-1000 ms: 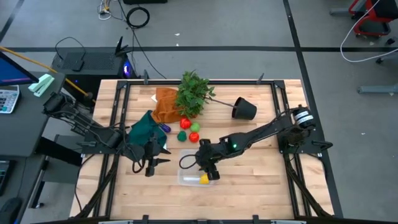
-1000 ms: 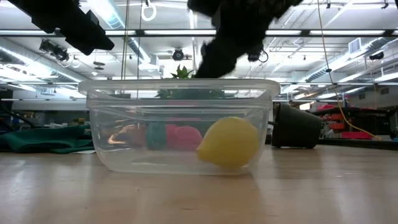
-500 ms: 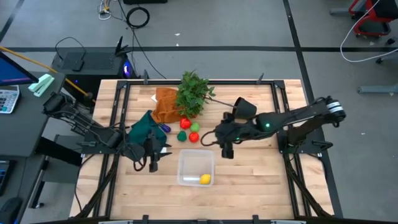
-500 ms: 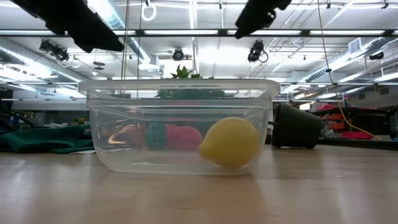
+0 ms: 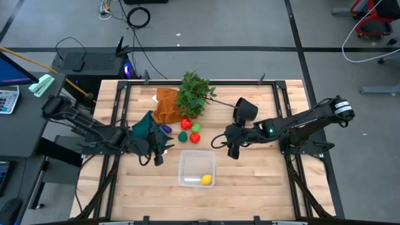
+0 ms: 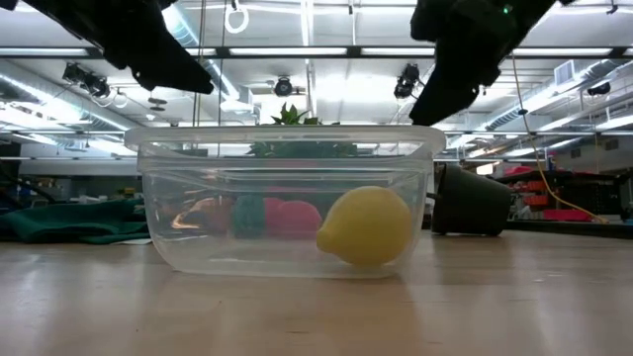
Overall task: Pick and placing Produce into tupperware
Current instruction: Put the purple eggplant into the transparent bin
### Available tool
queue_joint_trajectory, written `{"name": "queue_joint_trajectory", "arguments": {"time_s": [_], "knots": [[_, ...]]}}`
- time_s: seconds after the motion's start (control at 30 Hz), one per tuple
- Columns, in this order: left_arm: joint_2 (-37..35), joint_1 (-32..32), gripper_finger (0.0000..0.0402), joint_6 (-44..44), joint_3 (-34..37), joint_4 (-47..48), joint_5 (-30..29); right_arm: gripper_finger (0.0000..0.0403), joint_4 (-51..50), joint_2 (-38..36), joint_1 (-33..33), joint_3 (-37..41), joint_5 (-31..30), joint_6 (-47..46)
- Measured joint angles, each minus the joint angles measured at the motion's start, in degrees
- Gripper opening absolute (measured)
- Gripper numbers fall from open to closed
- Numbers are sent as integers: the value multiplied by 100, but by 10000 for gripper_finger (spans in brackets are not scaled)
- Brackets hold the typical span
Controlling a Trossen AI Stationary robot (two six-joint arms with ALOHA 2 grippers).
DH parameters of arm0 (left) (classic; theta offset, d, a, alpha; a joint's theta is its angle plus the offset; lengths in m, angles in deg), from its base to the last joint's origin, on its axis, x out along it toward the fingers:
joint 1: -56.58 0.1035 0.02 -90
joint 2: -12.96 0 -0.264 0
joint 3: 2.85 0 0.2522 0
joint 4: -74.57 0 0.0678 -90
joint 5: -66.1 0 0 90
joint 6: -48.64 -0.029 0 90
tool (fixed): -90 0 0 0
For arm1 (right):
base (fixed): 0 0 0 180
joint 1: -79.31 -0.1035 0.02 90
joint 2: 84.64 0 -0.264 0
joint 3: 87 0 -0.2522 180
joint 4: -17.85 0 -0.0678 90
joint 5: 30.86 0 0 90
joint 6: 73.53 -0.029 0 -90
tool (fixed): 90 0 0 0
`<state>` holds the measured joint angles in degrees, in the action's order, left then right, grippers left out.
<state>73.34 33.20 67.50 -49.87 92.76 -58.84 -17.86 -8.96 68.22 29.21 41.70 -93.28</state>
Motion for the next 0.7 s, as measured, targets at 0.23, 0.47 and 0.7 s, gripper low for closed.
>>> {"name": "queue_joint_trajectory", "arguments": {"time_s": [0.23, 0.47, 0.7], "knots": [[0, 451, 150, 3, 0, 8, 2, 195, 529, 0, 185, 228, 102, 131], [0, 926, 146, 6, 0, 100, 213, 195, 909, 0, 428, 230, 273, 497], [0, 1566, 151, 133, 0, 562, 564, 195, 1133, 2, 595, 230, 496, 778]]}}
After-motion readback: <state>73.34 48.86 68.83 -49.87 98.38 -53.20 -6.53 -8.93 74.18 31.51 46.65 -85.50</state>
